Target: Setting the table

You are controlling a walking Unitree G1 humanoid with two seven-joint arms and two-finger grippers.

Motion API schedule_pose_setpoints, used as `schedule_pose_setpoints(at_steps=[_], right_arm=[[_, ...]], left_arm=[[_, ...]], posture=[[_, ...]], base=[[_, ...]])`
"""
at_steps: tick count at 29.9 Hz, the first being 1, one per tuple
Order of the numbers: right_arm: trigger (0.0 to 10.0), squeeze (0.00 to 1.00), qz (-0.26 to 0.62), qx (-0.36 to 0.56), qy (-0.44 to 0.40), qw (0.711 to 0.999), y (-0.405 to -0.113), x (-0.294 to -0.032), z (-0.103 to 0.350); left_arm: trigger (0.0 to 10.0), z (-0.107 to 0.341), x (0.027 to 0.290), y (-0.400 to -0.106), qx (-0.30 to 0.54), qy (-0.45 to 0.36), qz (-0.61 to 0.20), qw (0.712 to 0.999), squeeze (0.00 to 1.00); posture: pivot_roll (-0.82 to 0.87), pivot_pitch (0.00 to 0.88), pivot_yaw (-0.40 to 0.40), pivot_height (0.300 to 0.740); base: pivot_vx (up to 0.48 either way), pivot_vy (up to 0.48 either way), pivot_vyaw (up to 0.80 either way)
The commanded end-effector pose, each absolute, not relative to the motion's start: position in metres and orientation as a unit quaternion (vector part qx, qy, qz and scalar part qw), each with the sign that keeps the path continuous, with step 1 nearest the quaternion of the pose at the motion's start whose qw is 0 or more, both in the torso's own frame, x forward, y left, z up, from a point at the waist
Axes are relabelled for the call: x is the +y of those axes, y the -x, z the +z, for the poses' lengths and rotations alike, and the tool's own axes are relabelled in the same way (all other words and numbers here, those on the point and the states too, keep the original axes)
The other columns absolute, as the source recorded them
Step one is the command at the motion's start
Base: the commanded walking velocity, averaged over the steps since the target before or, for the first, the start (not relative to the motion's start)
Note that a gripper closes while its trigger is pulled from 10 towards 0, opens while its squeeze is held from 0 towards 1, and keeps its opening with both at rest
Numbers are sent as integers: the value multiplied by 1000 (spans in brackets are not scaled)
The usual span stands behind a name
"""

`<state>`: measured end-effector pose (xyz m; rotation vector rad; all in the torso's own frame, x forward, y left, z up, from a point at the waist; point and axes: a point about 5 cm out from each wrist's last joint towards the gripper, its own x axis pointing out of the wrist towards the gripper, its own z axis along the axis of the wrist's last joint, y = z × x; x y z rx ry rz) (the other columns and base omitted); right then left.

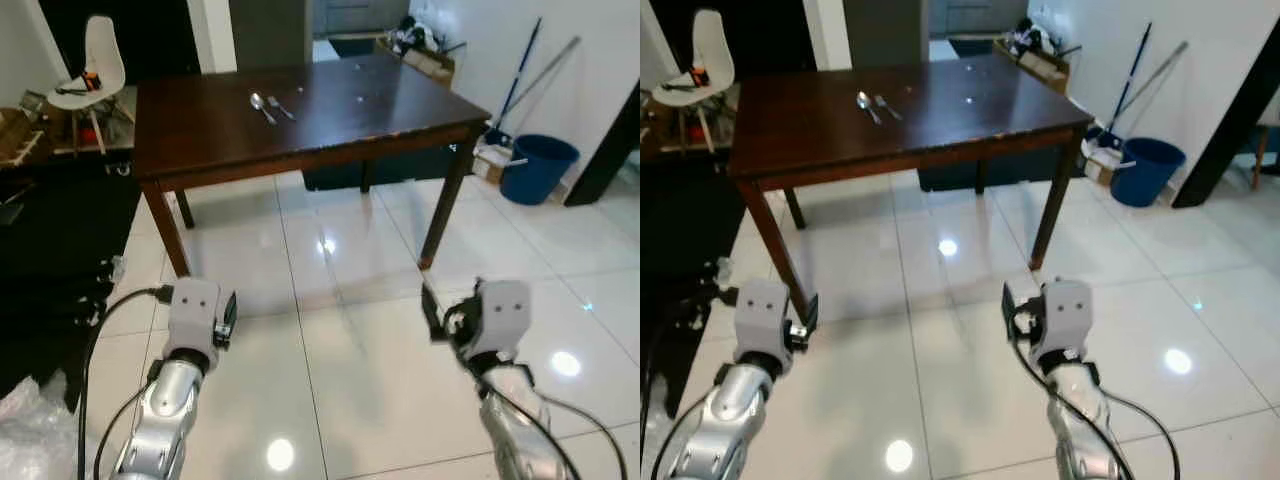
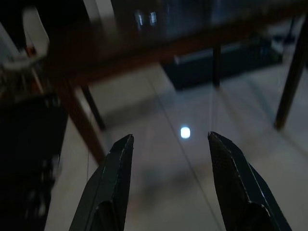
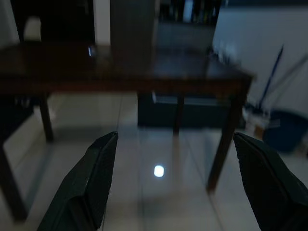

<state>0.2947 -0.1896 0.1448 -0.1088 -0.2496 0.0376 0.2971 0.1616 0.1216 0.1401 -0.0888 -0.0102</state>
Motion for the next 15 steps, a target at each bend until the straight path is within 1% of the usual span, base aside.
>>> schedule_pose_setpoints(at_steps=[1, 8, 15], right_arm=[[10000, 0, 20, -117, 42, 992, -294, -187, 144], [10000, 0, 20, -131, 41, 990, -296, -188, 155], [10000, 0, 18, -123, 39, 992, -294, -188, 152]], left_arm=[[10000, 120, 163, -296, -33, -71, 1, 997, 0], [10000, 135, 152, -297, -54, -58, -10, 997, 0], [10000, 135, 150, -296, -51, -58, -13, 997, 0]], posture=[[-75, 0, 77, 740], [-74, 0, 79, 740], [-74, 0, 83, 740]], base=[[480, 0, 0], [480, 0, 0], [480, 0, 0]])
